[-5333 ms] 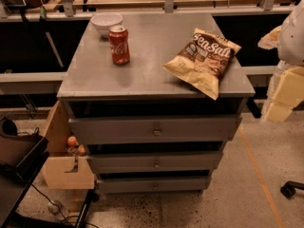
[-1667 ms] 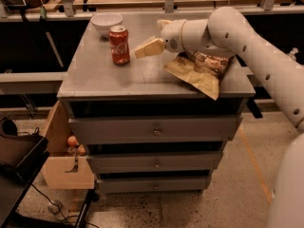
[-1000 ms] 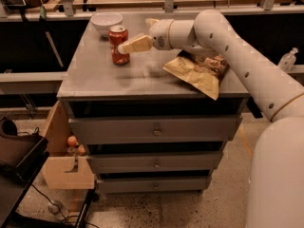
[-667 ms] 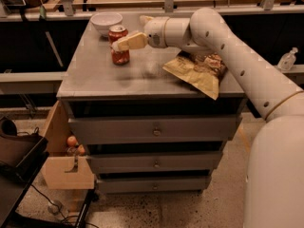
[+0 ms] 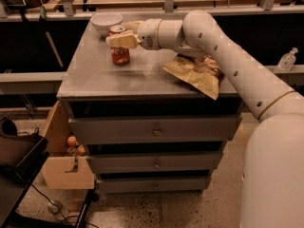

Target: Pick coke can

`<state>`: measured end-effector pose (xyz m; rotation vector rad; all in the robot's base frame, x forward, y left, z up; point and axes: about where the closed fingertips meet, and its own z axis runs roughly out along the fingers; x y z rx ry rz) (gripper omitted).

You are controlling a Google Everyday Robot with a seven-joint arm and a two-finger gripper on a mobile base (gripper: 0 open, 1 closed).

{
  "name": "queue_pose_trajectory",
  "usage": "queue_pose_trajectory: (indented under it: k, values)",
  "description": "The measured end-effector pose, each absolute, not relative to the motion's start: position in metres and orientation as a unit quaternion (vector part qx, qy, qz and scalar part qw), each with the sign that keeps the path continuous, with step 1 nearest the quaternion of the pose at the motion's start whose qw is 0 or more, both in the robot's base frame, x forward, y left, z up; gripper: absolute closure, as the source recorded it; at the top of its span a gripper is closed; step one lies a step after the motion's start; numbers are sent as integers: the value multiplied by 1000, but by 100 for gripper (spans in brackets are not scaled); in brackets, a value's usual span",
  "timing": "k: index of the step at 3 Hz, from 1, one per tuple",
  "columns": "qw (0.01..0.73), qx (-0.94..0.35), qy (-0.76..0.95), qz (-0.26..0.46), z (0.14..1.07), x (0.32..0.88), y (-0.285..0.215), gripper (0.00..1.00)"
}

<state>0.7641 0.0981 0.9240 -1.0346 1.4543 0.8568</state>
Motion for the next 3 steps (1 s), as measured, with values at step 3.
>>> queue_pose_trajectory:
  k: [3]
  values:
    - [546, -440, 612, 367, 923, 762, 107, 100]
